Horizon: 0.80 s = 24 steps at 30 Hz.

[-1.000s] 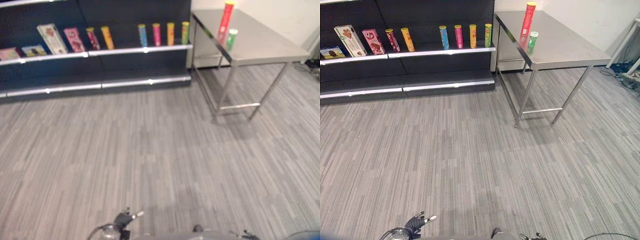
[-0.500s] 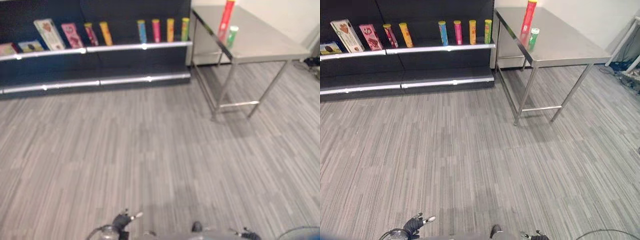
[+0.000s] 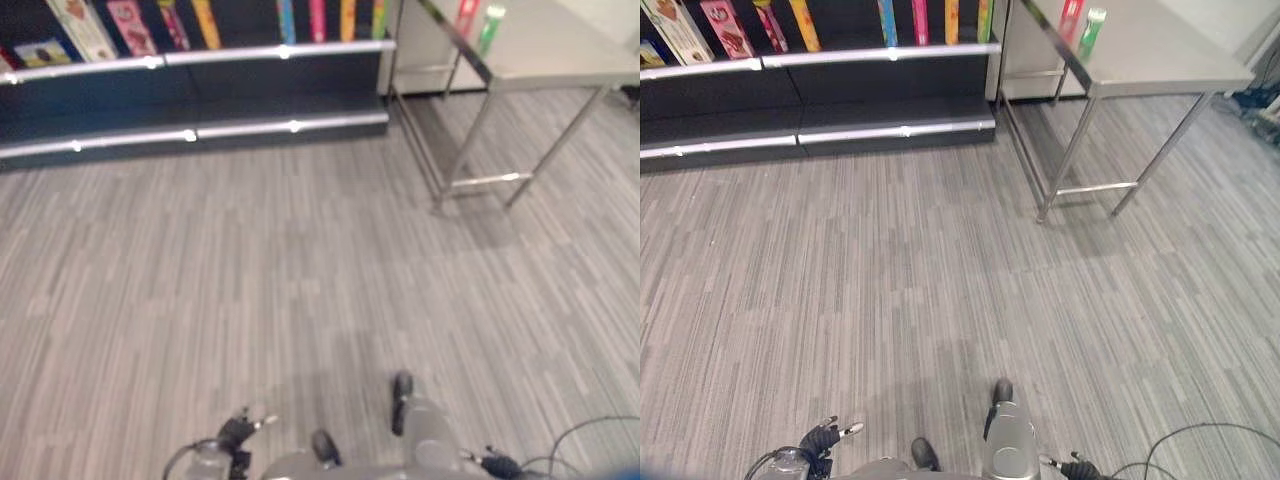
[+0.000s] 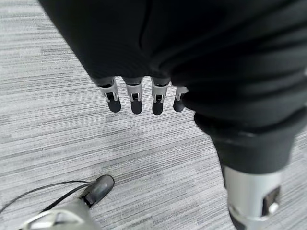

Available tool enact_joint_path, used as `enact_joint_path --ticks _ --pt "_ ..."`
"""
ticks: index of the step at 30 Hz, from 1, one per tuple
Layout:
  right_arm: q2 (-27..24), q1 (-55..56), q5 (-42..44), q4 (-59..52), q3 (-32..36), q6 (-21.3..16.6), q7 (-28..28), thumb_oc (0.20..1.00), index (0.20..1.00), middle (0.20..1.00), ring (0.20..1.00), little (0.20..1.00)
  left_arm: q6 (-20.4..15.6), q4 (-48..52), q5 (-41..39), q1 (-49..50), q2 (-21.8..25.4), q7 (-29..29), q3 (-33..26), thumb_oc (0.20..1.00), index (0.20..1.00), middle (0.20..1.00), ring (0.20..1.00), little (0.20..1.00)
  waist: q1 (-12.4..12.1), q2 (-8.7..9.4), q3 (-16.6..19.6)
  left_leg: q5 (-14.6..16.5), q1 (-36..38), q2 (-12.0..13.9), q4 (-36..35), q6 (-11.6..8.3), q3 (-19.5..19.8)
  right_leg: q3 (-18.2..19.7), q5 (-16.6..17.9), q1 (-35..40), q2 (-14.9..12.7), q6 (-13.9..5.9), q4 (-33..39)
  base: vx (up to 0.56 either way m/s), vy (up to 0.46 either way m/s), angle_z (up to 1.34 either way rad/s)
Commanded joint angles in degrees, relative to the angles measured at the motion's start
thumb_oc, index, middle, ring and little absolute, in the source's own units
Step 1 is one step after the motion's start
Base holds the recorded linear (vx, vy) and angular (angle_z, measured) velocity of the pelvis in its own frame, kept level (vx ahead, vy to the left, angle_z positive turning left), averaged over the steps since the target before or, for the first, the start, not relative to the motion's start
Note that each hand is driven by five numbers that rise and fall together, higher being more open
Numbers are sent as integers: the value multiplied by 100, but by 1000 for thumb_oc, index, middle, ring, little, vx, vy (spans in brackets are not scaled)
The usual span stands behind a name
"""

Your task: Put the goods on the table back onto the shelves and tidy them up.

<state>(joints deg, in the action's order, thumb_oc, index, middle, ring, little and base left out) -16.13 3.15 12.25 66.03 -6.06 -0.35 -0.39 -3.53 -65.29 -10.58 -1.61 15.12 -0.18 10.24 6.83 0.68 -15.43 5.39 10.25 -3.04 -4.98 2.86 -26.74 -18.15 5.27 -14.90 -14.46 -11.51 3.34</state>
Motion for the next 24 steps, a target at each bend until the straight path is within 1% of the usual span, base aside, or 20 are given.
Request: enact_joint_path --ticks 1,5,6,7,8,9,10,11,12,14,15,16,17,18,19,20,21,22,23,24 --pt "-186 -81 -138 39 1 1 30 1000 1000 1000 1000 1000 -171 290 -196 -214 -26 -2 107 1000 1000 1000 1000 1000 183 -118 -44 460 695 274 98 -752 292 -424 227 111 -203 -289 88 464 -161 49" --pt "-191 -74 -140 39 5 1 31 1000 1000 1000 1000 1000 -169 294 -195 -208 -31 -2 113 1000 1000 1000 1000 1000 205 -149 -58 484 718 309 102 -757 321 -461 200 155 -185 -294 86 70 -26 43" --pt "-191 -74 -140 39 5 1 31 1000 1000 1000 1000 1000 -169 294 -195 -208 -31 -2 113 1000 1000 1000 1000 1000 205 -149 -58 484 718 309 102 -757 321 -461 200 155 -185 -294 86 679 -460 24" --pt "-320 110 -100 12 96 -50 92 1000 1000 1000 1000 1000 -187 342 -64 -257 -90 -61 262 1000 1000 1000 1000 1000 433 -128 39 475 813 414 835 -988 544 -356 457 363 -82 -147 37 938 -662 25" --pt "-449 91 37 -65 134 -85 49 1000 1000 1000 1000 1000 -195 418 -120 -272 -130 -72 340 1000 1000 1000 1000 1000 491 -255 35 -34 540 719 1737 -1260 629 -325 301 564 167 63 25 1079 -791 58" --pt "-538 73 142 -148 168 -117 46 1000 1000 1000 1000 1000 -199 479 -113 -299 -134 -89 401 1000 1000 1000 1000 1000 526 -304 20 -396 223 900 2555 -1429 729 -324 153 725 335 214 50 541 -461 101" --pt "-609 43 210 -247 166 -143 25 1000 1000 1000 1000 1000 -196 527 -118 -326 -119 -105 455 1000 1000 1000 1000 1000 514 -297 -5 -788 -29 1037 3246 -1530 791 -280 -34 882 462 374 67 283 -262 117" --pt "-610 43 210 -248 166 -143 25 1000 1000 1000 1000 1000 -196 527 -118 -327 -120 -105 456 1000 1000 1000 1000 1000 520 -307 -3 -778 -44 1052 3267 -1536 801 -290 -38 881 473 378 67 378 -355 87" --pt "-695 -19 243 -385 133 -148 -38 1000 1000 1000 1000 1000 -170 554 -135 -367 -60 -73 471 1000 1000 1000 1000 1000 426 -190 -74 -1217 -505 1124 4317 -1605 971 -174 -305 1223 633 612 144 356 -313 6" --pt "-740 -67 280 -485 114 -144 -80 1000 1000 1000 1000 1000 -155 548 -139 -380 -52 -24 476 1000 1000 1000 1000 1000 324 -102 -123 -1008 -871 1023 4638 -1471 1091 -2 -452 1440 736 703 166 383 -277 -65" --pt "-741 -96 298 -520 73 -151 -80 1000 1000 1000 1000 1000 -163 536 -161 -367 -55 -4 461 1000 1000 1000 1000 1000 236 -73 -133 -858 -1079 942 4585 -1407 1144 136 -526 1540 832 721 166 463 -174 -57" --pt "-700 -108 301 -538 17 -156 -66 1000 1000 1000 1000 1000 -172 481 -182 -304 -65 7 424 1000 1000 1000 1000 1000 114 -39 -106 -784 -1392 1127 4132 -1262 1050 336 -693 1758 951 724 166 379 -118 -79" --pt "-698 -108 301 -539 17 -156 -66 1000 1000 1000 1000 1000 -172 481 -182 -304 -63 6 424 1000 1000 1000 1000 1000 108 -26 -97 -799 -1391 1112 4112 -1257 1039 343 -689 1747 937 722 166 482 -59 -94" --pt "-672 -107 239 -518 -33 -153 -74 1000 1000 1000 1000 1000 -172 461 -157 -243 -59 27 408 1000 1000 1000 1000 1000 -37 -20 -95 -712 -1601 1264 3179 -1116 1089 529 -807 1944 1028 677 166 349 40 -88" --pt "-654 -87 216 -501 -56 -157 -71 1000 1000 1000 1000 1000 -178 434 -142 -211 -51 32 390 1000 1000 1000 1000 1000 -92 -24 -67 -777 -1556 1346 2372 -1087 1086 615 -877 2025 1083 650 166 504 69 -45" --pt "-630 -47 187 -483 -65 -174 -70 1000 1000 1000 1000 1000 -193 407 -107 -180 -59 41 372 1000 1000 1000 1000 1000 -128 -77 -63 -1018 -1613 1473 1653 -1175 1055 643 -985 2152 1155 622 166 411 85 -51" --pt "-617 -19 150 -484 -78 -175 -70 1000 1000 1000 1000 1000 -186 419 -114 -163 -56 33 364 1000 1000 1000 1000 1000 -173 -116 -26 -1263 -1586 1540 1090 -1218 1036 680 -1046 2247 1205 638 166 432 80 -59" --pt "-605 -8 125 -459 -91 -185 -76 1000 1000 1000 1000 1000 -188 422 -125 -153 -41 42 352 1000 1000 1000 1000 1000 -215 -170 -14 -1483 -1619 1596 680 -1261 1090 718 -1093 2320 1284 646 166 281 50 -70" --pt "-605 -6 124 -459 -92 -186 -76 1000 1000 1000 1000 1000 -188 423 -126 -150 -40 42 353 1000 1000 1000 1000 1000 -216 -160 -29 -1507 -1570 1581 629 -1263 1080 720 -1101 2343 1275 643 166 606 93 -78" --pt "-564 -6 45 -329 -131 -207 -72 1000 1000 1000 1000 1000 -206 438 -183 -155 -37 54 330 1000 1000 1000 1000 1000 -327 -142 -35 -1731 -1949 1765 -2 -1415 1077 892 -1366 2687 1373 696 166 467 74 -66"
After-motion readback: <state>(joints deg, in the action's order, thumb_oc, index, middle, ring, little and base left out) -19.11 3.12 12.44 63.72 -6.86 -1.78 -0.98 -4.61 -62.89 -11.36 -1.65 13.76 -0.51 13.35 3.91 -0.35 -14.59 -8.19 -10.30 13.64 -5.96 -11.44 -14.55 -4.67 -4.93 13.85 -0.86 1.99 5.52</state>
